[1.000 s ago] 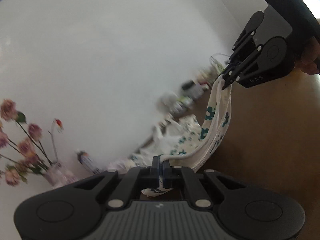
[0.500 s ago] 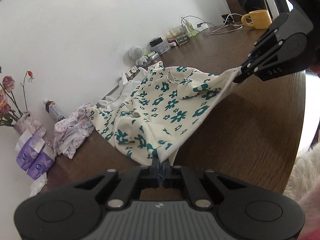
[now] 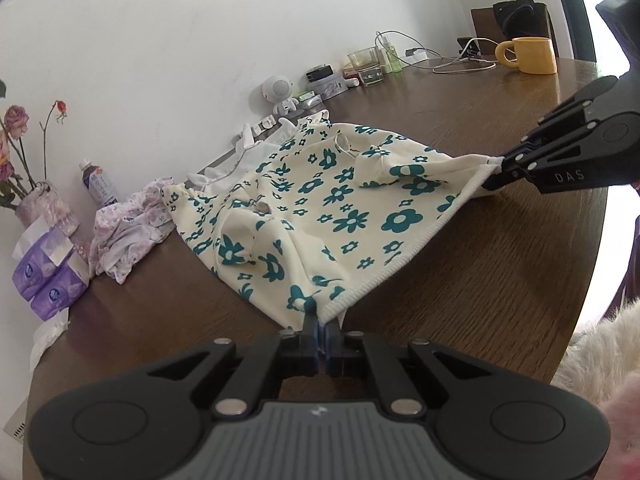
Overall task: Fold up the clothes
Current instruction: 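Lower the held shirt flat onto the table with both grippers, then open both grippers and withdraw from the laid-out shirt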
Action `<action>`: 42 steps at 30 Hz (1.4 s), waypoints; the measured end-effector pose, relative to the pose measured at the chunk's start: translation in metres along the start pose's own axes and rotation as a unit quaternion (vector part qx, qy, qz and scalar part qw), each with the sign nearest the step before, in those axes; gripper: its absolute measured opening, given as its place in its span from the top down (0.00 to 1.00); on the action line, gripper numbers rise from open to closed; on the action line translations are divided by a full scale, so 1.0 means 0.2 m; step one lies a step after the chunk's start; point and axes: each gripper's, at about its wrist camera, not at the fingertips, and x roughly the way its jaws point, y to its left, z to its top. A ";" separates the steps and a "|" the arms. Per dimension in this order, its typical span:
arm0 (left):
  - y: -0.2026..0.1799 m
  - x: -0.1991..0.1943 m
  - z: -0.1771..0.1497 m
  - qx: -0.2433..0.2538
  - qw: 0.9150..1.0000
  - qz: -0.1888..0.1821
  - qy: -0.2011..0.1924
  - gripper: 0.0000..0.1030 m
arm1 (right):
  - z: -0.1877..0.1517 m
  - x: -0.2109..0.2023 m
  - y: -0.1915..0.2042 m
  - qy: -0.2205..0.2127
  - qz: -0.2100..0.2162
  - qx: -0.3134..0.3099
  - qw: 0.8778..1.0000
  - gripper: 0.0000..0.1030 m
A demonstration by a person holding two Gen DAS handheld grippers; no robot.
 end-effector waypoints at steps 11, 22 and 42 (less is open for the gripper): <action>0.11 -0.03 0.00 -0.127 0.991 -0.051 -0.004 0.44 | 0.01 -0.09 0.00 0.002 0.009 0.018 1.000 0.46; 0.24 -0.15 -0.02 -0.227 0.969 -0.089 -0.047 0.19 | 0.07 -0.21 0.00 -0.026 0.040 0.041 0.998 0.24; 0.32 -0.22 -0.09 -0.224 0.972 -0.069 -0.011 0.20 | 0.14 -0.11 0.07 0.009 0.056 0.047 0.997 0.24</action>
